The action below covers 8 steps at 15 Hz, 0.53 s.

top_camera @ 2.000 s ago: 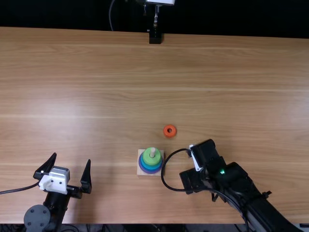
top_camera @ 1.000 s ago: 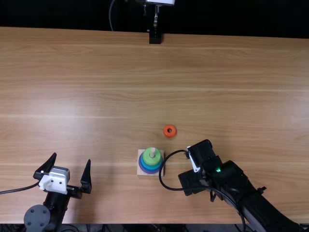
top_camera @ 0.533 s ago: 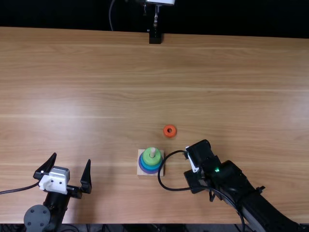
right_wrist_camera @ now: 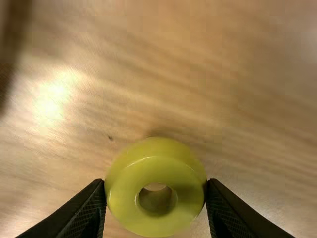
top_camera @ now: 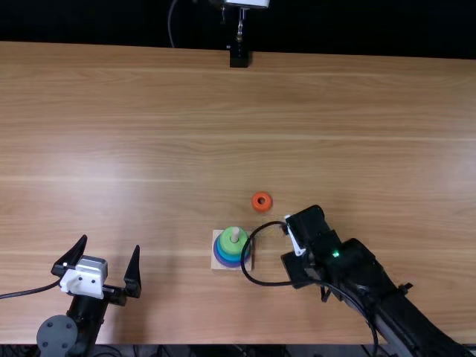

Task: Build the Hanoi tower: stack the rings onto the peg from bottom to top in this color order: purple, dark blue, light blue, dark green, light green, yellow, orange.

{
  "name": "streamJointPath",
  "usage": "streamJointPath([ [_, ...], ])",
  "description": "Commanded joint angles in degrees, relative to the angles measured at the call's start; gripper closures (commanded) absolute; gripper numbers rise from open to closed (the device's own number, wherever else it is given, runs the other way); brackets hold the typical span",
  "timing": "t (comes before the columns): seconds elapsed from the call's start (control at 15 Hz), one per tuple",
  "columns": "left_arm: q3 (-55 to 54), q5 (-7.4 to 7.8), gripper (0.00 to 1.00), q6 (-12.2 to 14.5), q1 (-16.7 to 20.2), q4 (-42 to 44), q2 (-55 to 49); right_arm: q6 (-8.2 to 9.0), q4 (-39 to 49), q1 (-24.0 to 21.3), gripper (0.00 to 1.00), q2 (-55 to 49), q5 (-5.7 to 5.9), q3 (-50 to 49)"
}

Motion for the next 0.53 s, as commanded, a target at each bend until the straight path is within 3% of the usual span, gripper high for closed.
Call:
streamJointPath([
  [0.0, -2.85, 1.16, 0.0, 0.32, -0.01, -0.86, -0.69, 0.03, -2.62, 0.99, 1.0, 0.17, 0.4, 4.79],
  [0.27, -2.85, 1.16, 0.0, 0.32, -0.01, -0.86, -0.69, -1.13, -16.44, 2.66, 1.0, 0.17, 0.4, 17.71],
  [0.4, -2.85, 1.16, 0.0, 0.32, -0.01, -0.86, -0.69, -3.56, -22.03, 4.42, 1.0, 0.35, 0.29, 24.48],
  [0.47, -2.85, 1.16, 0.0, 0.32, -0.01, -0.86, -0.69, -3.56, -24.56, 5.03, 1.0, 0.53, 0.29, 27.9],
])
